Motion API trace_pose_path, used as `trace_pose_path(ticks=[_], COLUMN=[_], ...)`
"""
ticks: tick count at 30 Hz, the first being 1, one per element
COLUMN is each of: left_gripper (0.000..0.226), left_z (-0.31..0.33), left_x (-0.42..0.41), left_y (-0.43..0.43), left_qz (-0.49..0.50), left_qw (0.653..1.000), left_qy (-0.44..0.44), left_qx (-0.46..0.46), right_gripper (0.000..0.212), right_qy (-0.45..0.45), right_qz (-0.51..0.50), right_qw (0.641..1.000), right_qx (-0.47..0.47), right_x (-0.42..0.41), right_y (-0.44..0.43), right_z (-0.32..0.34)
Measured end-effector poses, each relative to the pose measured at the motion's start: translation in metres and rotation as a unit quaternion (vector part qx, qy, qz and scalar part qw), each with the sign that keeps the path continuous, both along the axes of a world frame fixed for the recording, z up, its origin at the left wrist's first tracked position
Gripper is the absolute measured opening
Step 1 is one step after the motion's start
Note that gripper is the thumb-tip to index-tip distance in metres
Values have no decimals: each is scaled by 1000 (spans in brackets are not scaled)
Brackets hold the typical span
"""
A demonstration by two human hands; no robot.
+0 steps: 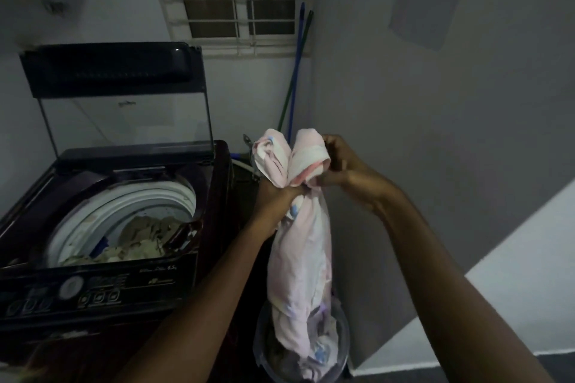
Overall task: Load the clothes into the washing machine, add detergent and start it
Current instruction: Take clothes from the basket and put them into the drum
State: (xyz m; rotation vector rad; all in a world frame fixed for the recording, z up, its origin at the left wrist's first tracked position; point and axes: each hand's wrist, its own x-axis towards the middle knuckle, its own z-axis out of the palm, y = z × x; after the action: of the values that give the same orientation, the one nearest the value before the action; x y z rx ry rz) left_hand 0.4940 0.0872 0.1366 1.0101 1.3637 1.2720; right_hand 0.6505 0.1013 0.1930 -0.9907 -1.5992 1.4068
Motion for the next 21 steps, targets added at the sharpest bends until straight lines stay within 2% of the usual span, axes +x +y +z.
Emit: trace_pose_path(ticks=[4, 6, 8, 9, 11, 12, 14, 16, 18, 19, 21], left_gripper=[82, 88, 82, 79, 71, 65, 53, 66, 82, 83, 77], left_z=[17, 21, 32, 34, 36, 32, 25, 12, 0, -5, -9], left_x=[-5, 1, 9, 11, 9, 2, -21, -48, -60, -58, -47], left_y=[16, 21, 18, 18, 20, 23, 25, 23, 13, 8, 1], left_qz=[20, 6, -18, -20, 4, 41, 117, 110, 47, 18, -33], left_qw=[996, 986, 963, 954, 950, 958, 983, 990, 970, 963, 969], left_qy=[-85, -164, -263, -293, -311, -284, -140, 76, 238, 268, 245], left_qx=[20, -11, -51, -58, -30, 0, 36, 38, 2, -15, -18], right_gripper=[87, 91, 90, 82, 45, 31, 28, 18, 8, 11, 16], right_qy=[-101, -129, -133, -109, -45, -16, 22, 51, 39, 58, 124], right_qz=[8, 70, 50, 7, -115, -169, -250, -325, -362, -373, -389], right_qw=[995, 988, 985, 987, 979, 970, 954, 937, 929, 925, 912], right_qx=[-23, -50, -97, -119, -162, -174, -165, -116, -62, -52, -42], right_x=[24, 11, -10, -20, -30, -27, -9, 11, 17, 15, 3], right_y=[-10, -22, -28, -29, -30, -29, -24, -14, -2, 5, 14], right_z=[-45, -79, -115, -132, -149, -151, -147, -131, -101, -86, -55])
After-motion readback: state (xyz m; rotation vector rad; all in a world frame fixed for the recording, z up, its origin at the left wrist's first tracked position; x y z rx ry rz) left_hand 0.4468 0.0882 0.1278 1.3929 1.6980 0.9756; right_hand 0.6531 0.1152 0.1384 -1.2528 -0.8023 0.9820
